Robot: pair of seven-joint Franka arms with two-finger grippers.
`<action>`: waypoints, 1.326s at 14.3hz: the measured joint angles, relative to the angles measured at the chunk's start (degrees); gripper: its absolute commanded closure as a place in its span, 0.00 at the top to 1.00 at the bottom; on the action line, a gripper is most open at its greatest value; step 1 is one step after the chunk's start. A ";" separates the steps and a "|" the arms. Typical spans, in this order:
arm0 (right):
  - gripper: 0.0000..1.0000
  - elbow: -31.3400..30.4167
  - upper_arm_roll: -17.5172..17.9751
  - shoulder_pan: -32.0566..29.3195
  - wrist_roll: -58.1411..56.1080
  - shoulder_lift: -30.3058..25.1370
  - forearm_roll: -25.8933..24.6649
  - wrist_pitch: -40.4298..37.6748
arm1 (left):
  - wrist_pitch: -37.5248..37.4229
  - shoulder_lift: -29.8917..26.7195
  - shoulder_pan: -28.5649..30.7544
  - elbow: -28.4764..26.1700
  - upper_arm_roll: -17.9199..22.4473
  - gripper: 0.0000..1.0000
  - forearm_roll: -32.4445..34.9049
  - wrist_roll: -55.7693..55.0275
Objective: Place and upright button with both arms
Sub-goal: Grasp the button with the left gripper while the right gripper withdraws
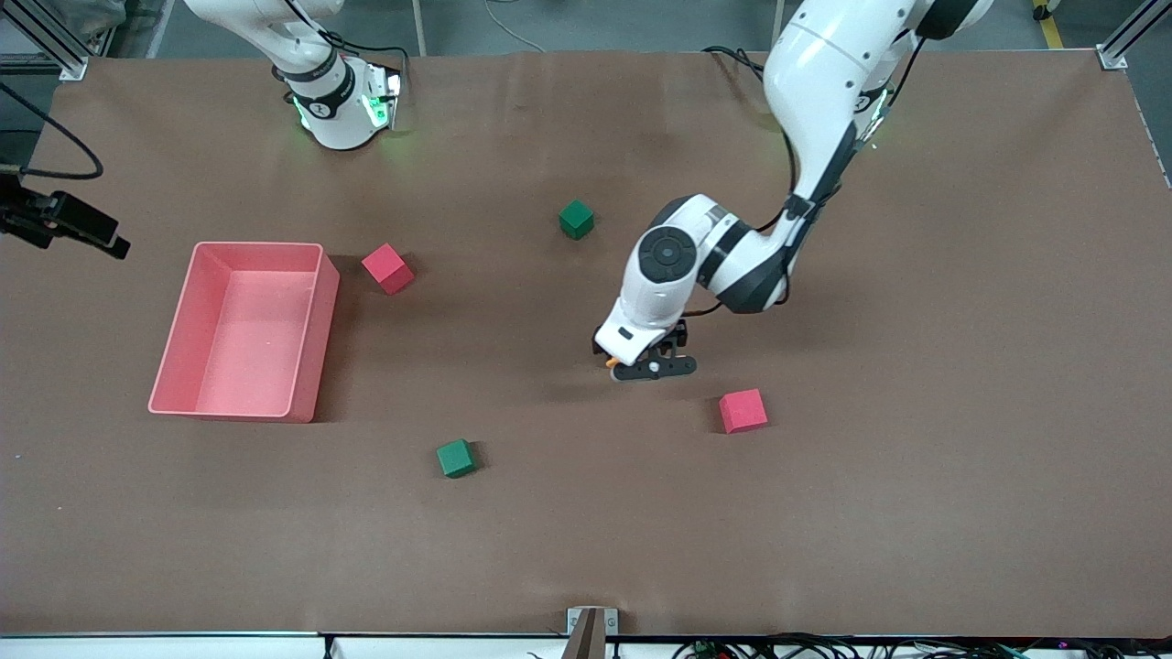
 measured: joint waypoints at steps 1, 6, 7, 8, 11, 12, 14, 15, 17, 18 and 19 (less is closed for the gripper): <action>1.00 -1.01 0.00 -0.08 -0.88 -0.79 -0.14 0.31 | 0.03 1.31 -0.64 0.99 0.05 1.00 0.85 -1.54; 1.00 -2.13 0.00 -0.52 -5.01 -1.39 -1.10 0.81 | 0.43 5.42 -1.70 3.62 0.19 0.98 1.54 -4.86; 1.00 -2.13 0.01 -0.68 -5.91 -1.39 -1.31 0.81 | 0.43 5.86 -2.02 3.87 0.18 0.98 1.54 -5.23; 1.00 -2.13 0.00 -1.02 -7.00 -1.39 -1.46 0.82 | 0.43 6.20 -2.33 4.00 0.19 0.97 1.55 -5.68; 1.00 -2.14 -0.01 -2.39 -9.32 -1.41 -1.50 0.82 | 0.43 6.83 -2.97 4.19 0.21 0.88 1.56 -6.31; 1.00 -2.14 -0.01 -2.51 -9.62 -1.43 -1.50 0.82 | 0.43 6.91 -3.09 4.24 0.21 0.82 1.56 -6.33; 1.00 -2.14 0.31 -2.51 -9.72 -1.54 -1.50 0.77 | 0.43 7.05 -3.16 4.30 0.22 0.70 1.56 -6.49; 1.00 -2.14 0.59 -2.51 -9.72 -1.61 -1.50 0.74 | 0.43 7.10 -3.16 4.32 0.24 0.58 1.57 -6.50; 1.00 -2.14 0.99 -2.50 -9.72 -1.65 -1.50 0.70 | 0.43 7.11 -3.16 4.34 0.29 0.37 1.56 -6.66; 1.00 -2.17 1.07 -2.50 -9.72 -1.65 -1.50 0.68 | 0.43 7.11 -3.16 4.35 0.31 0.29 1.57 -6.85; 1.00 -2.23 1.13 -2.47 -9.75 -1.65 -1.50 0.65 | 0.42 7.08 -3.15 4.44 0.34 0.19 1.57 -6.98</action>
